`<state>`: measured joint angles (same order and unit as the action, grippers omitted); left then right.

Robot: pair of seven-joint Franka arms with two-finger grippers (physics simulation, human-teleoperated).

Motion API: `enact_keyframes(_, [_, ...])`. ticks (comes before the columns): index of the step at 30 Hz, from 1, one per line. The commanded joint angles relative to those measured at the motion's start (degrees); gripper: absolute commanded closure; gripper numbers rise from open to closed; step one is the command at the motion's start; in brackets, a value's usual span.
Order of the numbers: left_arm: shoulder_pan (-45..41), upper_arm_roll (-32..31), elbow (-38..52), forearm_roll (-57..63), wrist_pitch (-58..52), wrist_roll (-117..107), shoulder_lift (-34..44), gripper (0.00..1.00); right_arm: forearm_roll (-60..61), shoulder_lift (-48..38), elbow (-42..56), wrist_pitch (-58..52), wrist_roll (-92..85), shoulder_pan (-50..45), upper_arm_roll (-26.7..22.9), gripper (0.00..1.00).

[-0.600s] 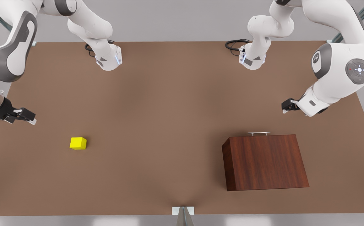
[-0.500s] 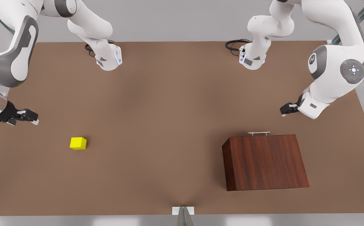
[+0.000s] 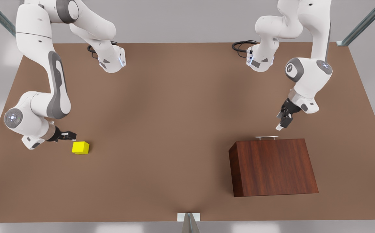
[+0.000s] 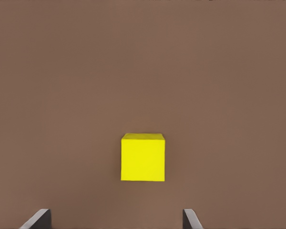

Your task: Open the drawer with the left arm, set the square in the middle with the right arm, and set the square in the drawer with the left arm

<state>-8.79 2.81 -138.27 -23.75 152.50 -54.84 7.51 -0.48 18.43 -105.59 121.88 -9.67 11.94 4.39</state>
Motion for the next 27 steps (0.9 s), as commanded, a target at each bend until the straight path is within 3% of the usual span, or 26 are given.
enact_keyframes(1, [-0.09, 0.0, -0.07, -5.17, 0.17, 0.0, -0.21, 0.0, 0.04, 0.2, -0.14, 0.29, 0.0, 0.01, 0.0, 0.0])
enact_keyframes(8, [-0.53, 0.0, -0.25, -11.85, 5.27, 0.0, -4.44, 0.0, 0.04, 7.59, -4.53, 15.14, -0.53, 0.1, -0.7, 0.0])
enact_keyframes(24, [-1.15, -1.32, -0.07, -16.6, 10.72, 0.09, -10.41, 0.0, -3.3, 14.89, -4.88, 23.14, -5.71, 0.19, -1.67, 0.0])
enact_keyframes(26, [-1.15, -1.32, 0.02, -16.6, 10.98, 0.09, -10.68, 0.0, -3.3, 14.89, -4.8, 22.7, -5.19, 0.19, -1.67, 0.01])
enact_keyframes(27, [-1.15, -1.32, 0.02, -16.68, 10.98, 0.09, -10.77, 0.0, -3.3, 14.89, -4.8, 22.61, -5.1, 0.1, -1.67, 0.08])
